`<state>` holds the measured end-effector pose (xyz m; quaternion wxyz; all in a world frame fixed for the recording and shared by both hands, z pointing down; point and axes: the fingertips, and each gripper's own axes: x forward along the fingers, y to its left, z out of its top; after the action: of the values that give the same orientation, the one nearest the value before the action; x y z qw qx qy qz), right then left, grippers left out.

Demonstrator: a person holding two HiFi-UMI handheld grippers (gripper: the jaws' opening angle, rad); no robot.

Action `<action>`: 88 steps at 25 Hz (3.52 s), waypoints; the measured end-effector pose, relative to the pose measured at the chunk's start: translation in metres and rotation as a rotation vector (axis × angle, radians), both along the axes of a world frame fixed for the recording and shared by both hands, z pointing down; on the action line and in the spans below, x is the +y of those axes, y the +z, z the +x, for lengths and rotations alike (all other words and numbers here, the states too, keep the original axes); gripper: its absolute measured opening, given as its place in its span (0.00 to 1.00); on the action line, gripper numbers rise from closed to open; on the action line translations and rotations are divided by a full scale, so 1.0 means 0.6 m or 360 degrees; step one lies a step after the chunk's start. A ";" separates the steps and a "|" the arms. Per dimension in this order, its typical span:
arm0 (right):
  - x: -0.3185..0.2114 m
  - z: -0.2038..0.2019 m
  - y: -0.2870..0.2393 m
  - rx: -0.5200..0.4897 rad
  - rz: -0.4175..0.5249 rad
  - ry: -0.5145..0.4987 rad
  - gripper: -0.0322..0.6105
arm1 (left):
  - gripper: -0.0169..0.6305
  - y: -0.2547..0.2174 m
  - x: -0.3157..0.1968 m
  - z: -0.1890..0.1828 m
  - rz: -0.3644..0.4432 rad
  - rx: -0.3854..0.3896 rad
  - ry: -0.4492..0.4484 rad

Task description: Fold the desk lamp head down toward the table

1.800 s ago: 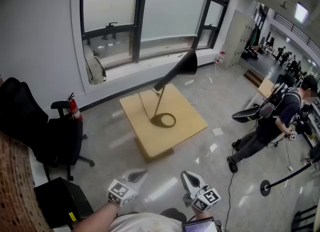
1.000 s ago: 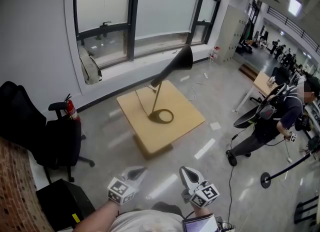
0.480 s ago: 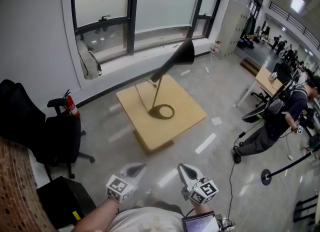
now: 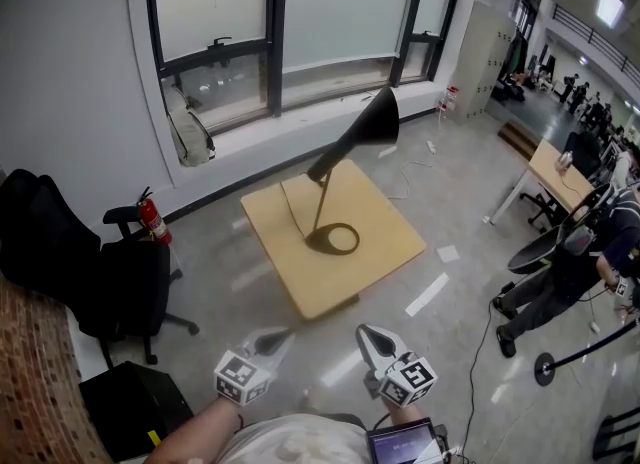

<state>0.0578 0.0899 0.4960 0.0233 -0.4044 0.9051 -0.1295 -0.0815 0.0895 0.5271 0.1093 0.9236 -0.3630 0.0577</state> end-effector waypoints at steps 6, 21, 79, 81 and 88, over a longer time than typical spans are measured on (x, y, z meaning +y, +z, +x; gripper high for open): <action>-0.050 -0.011 0.023 -0.0052 -0.0048 -0.0089 0.07 | 0.03 -0.001 -0.051 0.027 0.0004 -0.0026 0.0015; -0.180 0.056 0.021 -0.0009 -0.0002 -0.0152 0.07 | 0.03 0.003 -0.174 0.072 0.0021 -0.0065 -0.0078; -0.502 0.021 -0.267 0.0334 0.0423 0.0123 0.07 | 0.03 -0.144 -0.565 0.051 0.0333 0.0079 0.0322; -0.501 0.015 -0.284 0.0391 0.0457 0.0121 0.07 | 0.03 -0.148 -0.571 0.048 0.0349 0.0097 0.0315; -0.518 -0.006 -0.370 0.0599 0.0614 0.0121 0.08 | 0.03 -0.174 -0.594 0.048 0.0424 0.0106 0.0301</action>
<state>0.0543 -0.2208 0.2738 -0.0639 -0.4432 0.8855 0.1238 -0.0529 -0.2667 0.4229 -0.0083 0.9614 -0.2749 -0.0115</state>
